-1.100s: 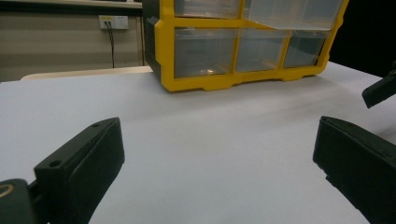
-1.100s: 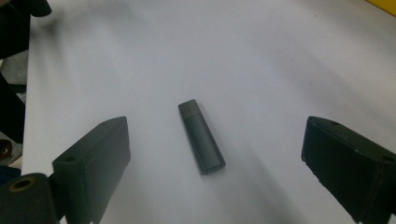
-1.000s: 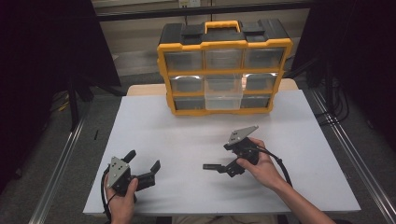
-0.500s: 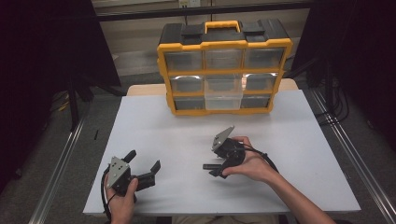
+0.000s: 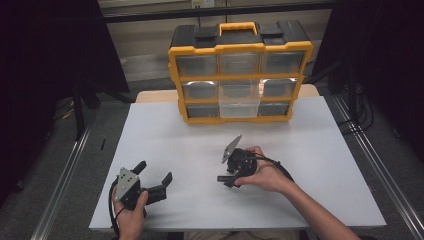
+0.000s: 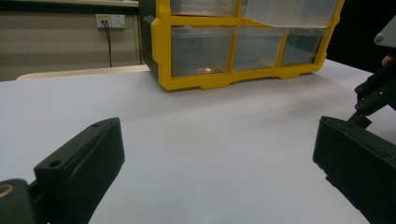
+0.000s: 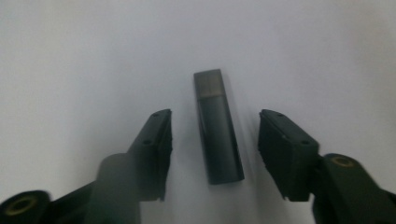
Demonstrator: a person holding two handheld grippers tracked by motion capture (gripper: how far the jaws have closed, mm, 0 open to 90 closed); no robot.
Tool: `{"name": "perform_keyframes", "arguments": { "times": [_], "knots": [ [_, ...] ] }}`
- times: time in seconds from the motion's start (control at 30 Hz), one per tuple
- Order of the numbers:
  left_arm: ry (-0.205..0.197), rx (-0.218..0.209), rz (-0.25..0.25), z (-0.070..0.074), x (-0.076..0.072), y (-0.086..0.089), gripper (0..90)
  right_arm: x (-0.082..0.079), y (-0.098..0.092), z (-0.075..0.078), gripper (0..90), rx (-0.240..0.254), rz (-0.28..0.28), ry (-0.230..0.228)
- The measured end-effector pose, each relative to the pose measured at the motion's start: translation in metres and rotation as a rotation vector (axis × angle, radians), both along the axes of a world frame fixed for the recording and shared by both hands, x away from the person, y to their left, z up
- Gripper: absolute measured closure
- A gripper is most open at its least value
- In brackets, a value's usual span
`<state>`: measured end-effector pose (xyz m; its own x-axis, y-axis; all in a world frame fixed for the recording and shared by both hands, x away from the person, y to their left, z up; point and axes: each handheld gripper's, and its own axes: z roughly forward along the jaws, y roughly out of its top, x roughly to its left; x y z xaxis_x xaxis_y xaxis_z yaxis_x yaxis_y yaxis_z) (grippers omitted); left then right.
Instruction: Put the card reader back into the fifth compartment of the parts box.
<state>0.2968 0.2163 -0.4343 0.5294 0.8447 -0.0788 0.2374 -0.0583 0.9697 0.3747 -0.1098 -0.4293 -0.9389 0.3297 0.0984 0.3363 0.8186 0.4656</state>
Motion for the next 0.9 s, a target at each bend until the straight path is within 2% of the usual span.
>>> {"name": "perform_keyframes", "arguments": {
  "times": [0.03, 0.17, 0.6, 0.9],
  "knots": [
    [0.000, 0.000, 0.000, 0.0000, 0.0000, 0.0000, 2.2, -0.0008, 0.0014, -0.0014, 51.8, -0.019, 0.009, -0.007],
    [0.001, 0.006, -0.003, 0.0000, 0.0000, 0.0001, 2.2, -0.0009, 0.0026, -0.0004, 56.7, -0.039, 0.005, -0.017],
    [0.003, 0.008, -0.003, 0.0001, 0.0000, -0.0006, 2.2, 0.0017, 0.0087, 0.0015, 73.6, -0.080, 0.011, 0.006],
    [0.001, 0.011, -0.001, -0.0003, 0.0002, -0.0003, 2.2, 0.0021, 0.0039, 0.0012, 73.8, -0.045, 0.004, 0.006]
  ]
}}
